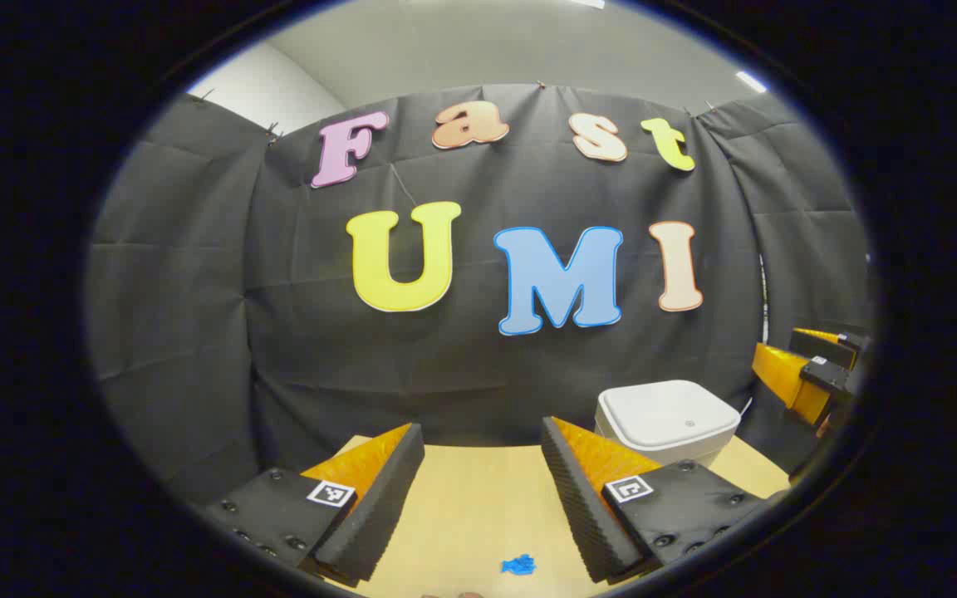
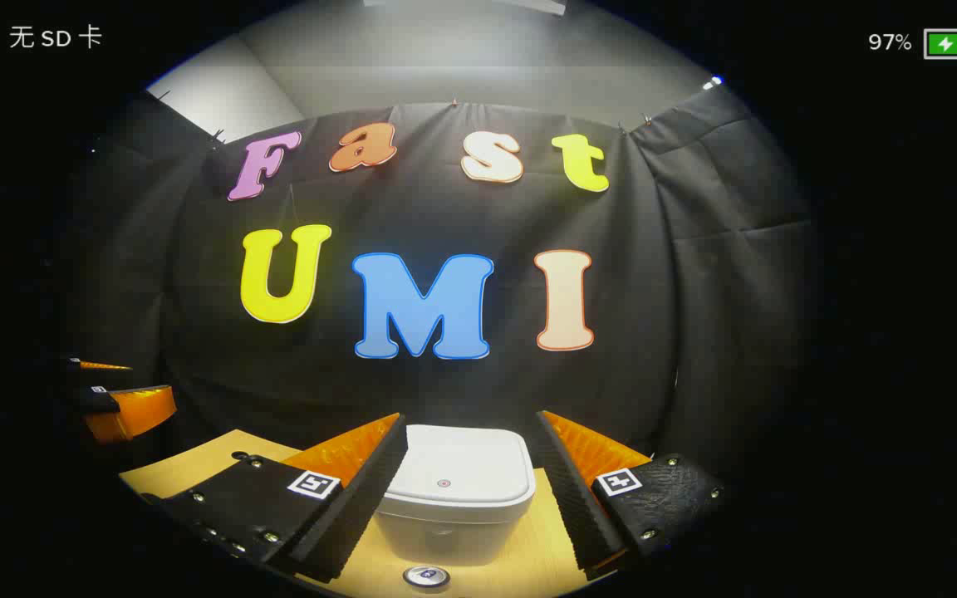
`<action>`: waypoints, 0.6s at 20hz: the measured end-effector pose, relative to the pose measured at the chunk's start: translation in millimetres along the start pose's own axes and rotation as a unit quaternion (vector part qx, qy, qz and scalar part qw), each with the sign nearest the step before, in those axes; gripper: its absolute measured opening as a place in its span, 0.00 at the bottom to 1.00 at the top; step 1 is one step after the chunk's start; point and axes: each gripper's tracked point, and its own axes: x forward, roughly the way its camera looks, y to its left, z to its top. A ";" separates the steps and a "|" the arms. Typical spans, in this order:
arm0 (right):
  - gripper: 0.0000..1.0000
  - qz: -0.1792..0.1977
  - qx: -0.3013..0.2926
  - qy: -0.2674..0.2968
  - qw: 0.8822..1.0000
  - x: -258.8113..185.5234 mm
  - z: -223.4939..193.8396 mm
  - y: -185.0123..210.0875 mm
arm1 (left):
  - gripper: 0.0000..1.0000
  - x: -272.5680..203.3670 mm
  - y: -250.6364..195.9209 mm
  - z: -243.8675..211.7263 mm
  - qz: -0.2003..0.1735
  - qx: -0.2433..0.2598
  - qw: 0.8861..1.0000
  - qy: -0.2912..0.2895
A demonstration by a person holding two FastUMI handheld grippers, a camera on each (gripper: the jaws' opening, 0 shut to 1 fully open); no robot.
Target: Press the lid of the desktop garbage bin to open it, pick up the crumpled paper on the desktop and throw it into the bin, then pick up the pop can on the desktop and drop it into the bin, and finally close the garbage bin lid.
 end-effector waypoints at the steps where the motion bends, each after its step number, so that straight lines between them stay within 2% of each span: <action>1: 0.96 0.000 0.003 0.005 1.000 -1.7 -1.9 0.9 | 0.94 -1.3 -1.1 0.6 0.000 0.001 1.000 0.000; 12: 0.96 -0.003 0.015 0.008 1.000 -12.3 6.0 -1.2 | 0.95 -15.3 -11.0 0.4 0.000 -0.009 1.000 0.000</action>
